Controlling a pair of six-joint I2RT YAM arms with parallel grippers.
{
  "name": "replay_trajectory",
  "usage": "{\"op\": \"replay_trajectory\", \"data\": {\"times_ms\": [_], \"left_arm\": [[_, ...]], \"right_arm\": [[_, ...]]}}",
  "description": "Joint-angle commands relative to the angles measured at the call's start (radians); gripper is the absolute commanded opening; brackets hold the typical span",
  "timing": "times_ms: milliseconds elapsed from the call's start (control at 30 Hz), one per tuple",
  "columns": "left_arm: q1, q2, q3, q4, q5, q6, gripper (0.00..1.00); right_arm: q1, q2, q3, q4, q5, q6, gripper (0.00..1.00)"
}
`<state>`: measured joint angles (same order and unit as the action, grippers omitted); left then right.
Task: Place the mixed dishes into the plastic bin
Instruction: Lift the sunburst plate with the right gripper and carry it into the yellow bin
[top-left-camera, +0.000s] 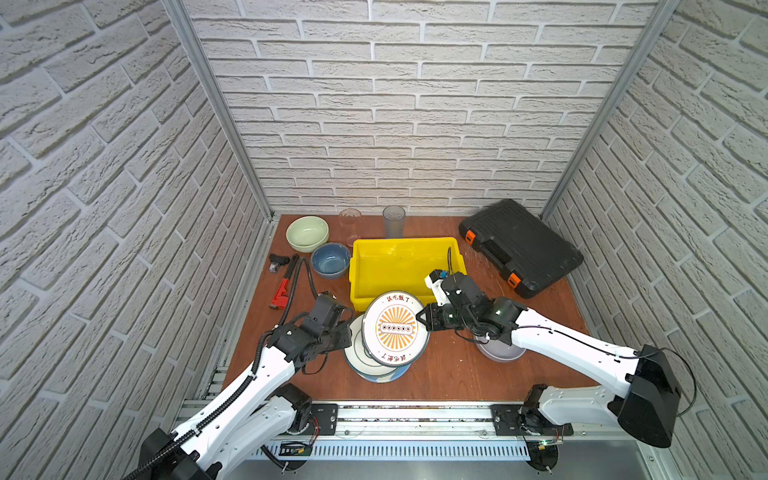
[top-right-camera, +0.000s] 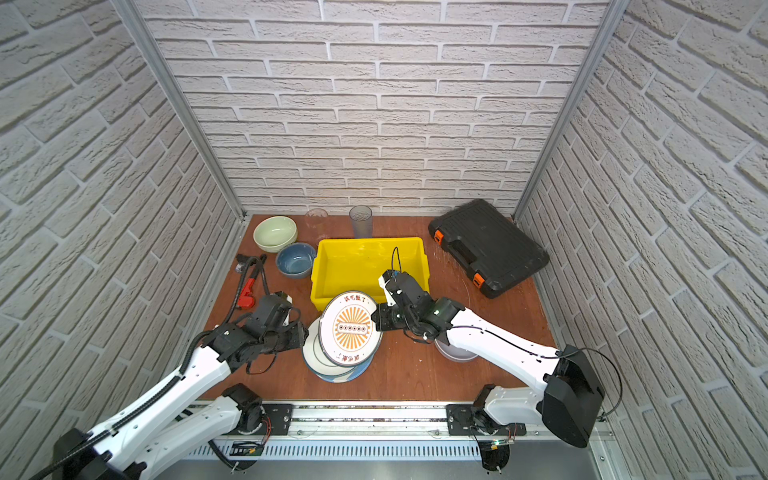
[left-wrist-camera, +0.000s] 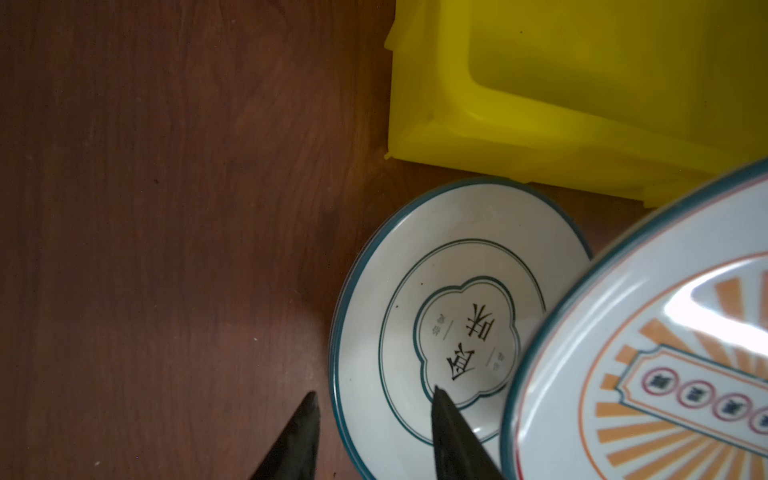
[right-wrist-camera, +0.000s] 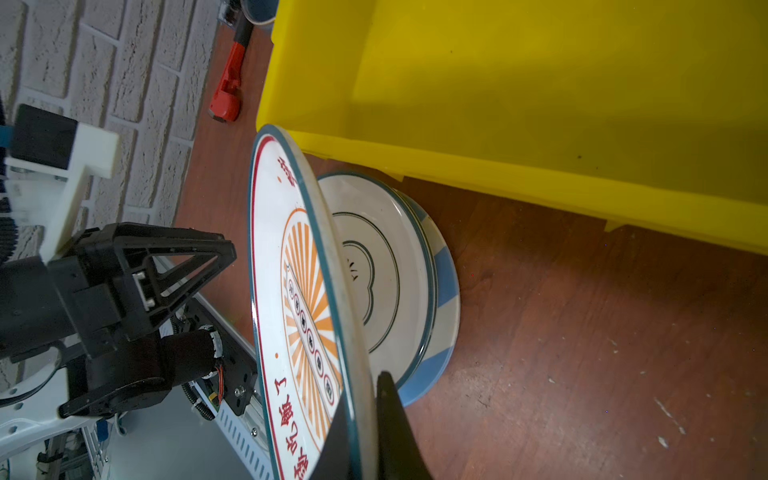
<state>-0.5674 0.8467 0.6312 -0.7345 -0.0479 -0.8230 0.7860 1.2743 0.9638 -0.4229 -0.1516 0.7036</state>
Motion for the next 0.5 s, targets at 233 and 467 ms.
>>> {"op": "replay_trajectory", "data": {"times_ms": [233, 467], "left_arm": [[0.001, 0.013, 0.056, 0.080, -0.071, 0.065, 0.65], [0.043, 0.139, 0.155, 0.128, -0.058, 0.142, 0.65]], "right_arm": [[-0.019, 0.003, 0.236, -0.147, 0.194, -0.108, 0.06], [-0.102, 0.084, 0.341, -0.141, 0.194, -0.143, 0.06]]}}
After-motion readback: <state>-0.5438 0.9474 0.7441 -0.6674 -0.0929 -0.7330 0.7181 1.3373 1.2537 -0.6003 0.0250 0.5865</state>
